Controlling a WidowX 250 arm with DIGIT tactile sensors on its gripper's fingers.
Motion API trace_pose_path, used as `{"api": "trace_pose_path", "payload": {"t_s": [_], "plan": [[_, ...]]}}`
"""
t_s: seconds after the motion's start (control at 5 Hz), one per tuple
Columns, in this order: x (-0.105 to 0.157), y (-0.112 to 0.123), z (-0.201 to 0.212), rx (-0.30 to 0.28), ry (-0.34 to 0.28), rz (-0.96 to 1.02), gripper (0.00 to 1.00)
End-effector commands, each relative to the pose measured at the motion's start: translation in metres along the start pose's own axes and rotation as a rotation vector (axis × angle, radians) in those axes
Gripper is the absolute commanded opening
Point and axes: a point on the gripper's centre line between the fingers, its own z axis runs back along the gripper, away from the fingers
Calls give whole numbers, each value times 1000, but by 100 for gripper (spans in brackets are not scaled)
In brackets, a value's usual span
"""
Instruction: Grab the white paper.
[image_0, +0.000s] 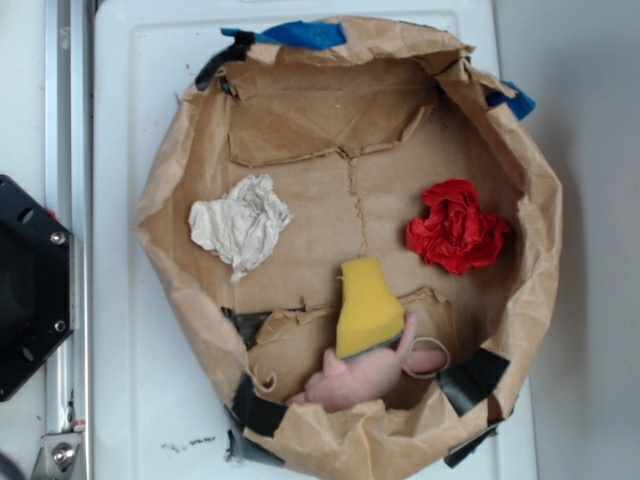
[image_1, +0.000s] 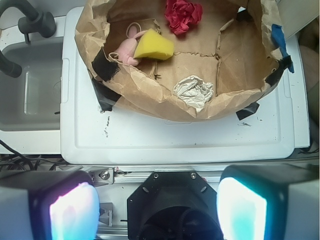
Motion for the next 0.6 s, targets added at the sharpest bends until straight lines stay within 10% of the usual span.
{"api": "trace_pose_path", "payload": {"t_s": [0.0,0.4], "plan": [[0,0,0,0,0,0,100],[99,7,-11,1,-51,69,100]]}}
